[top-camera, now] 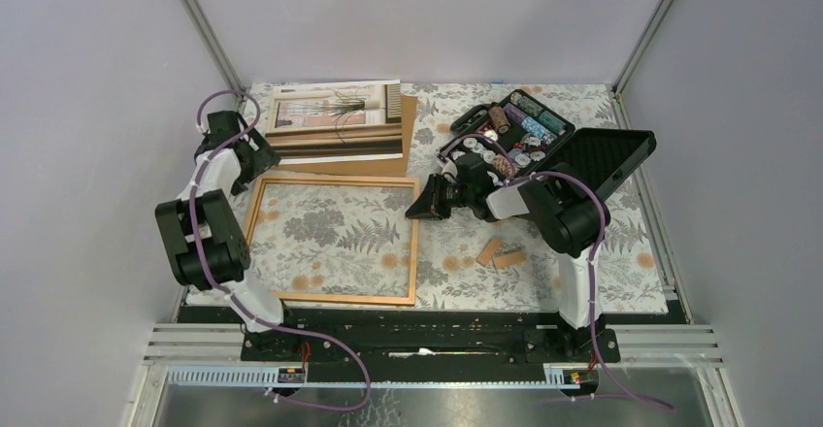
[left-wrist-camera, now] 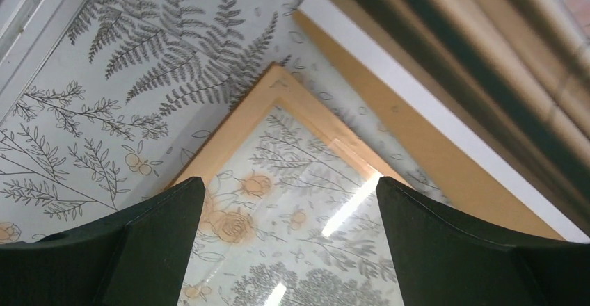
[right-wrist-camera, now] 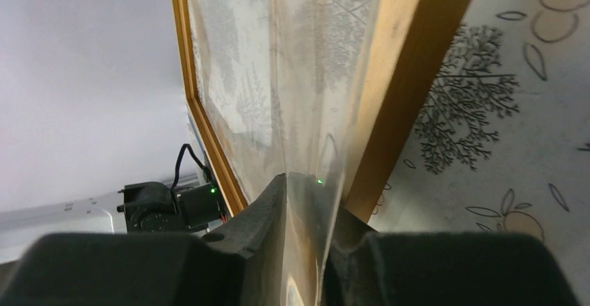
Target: Put the photo into the frame
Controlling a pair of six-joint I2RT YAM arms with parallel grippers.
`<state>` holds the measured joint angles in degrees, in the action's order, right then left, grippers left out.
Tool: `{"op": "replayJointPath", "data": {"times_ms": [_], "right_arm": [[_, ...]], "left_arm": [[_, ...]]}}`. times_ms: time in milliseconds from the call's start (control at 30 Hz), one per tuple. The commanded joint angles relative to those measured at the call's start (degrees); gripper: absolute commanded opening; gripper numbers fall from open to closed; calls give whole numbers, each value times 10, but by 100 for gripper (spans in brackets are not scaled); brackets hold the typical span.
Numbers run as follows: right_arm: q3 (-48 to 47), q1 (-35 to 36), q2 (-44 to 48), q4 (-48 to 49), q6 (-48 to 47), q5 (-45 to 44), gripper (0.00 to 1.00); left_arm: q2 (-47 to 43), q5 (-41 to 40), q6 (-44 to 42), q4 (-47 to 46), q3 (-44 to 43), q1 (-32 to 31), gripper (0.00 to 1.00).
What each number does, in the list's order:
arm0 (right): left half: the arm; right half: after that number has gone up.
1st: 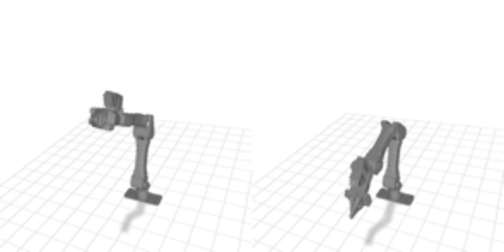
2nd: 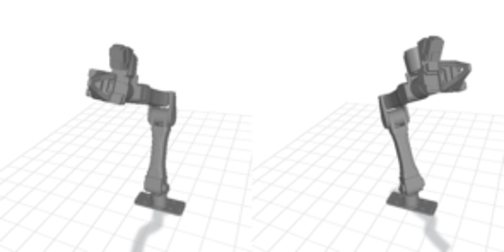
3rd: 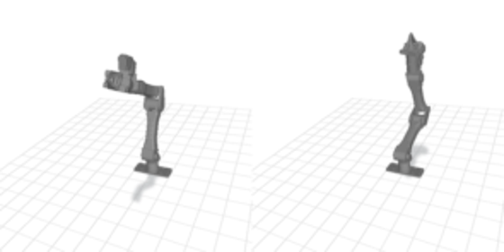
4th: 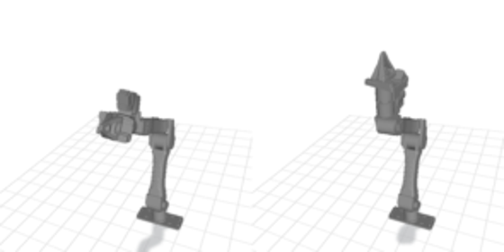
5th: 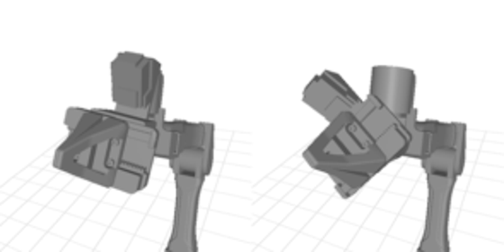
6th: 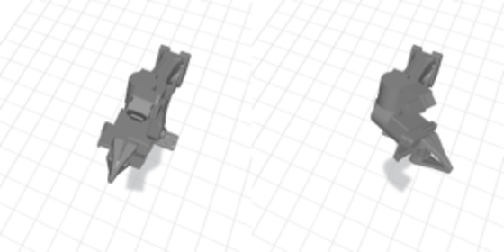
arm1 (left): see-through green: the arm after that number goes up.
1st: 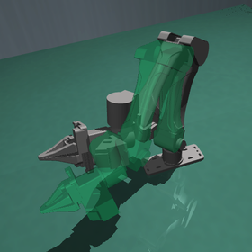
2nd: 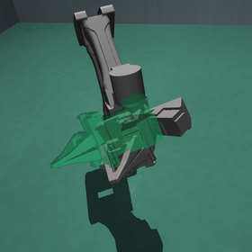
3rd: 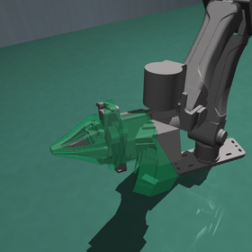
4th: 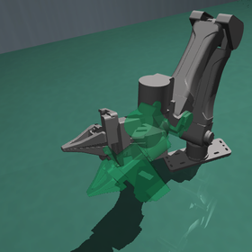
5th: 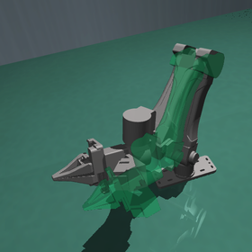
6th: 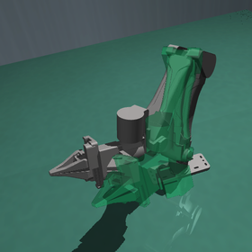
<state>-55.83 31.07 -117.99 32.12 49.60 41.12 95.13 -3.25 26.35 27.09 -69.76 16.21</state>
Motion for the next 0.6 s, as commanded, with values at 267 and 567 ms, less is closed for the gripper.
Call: {"op": "replayJointPath", "data": {"times_ms": [267, 567], "right_arm": [[27, 0, 3, 68, 17, 24, 42], [31, 28, 2, 122, 55, 14, 38]], "left_arm": [[76, 78, -6, -51, 16, 85, 87], [109, 108, 12, -62, 26, 99, 67]]}}
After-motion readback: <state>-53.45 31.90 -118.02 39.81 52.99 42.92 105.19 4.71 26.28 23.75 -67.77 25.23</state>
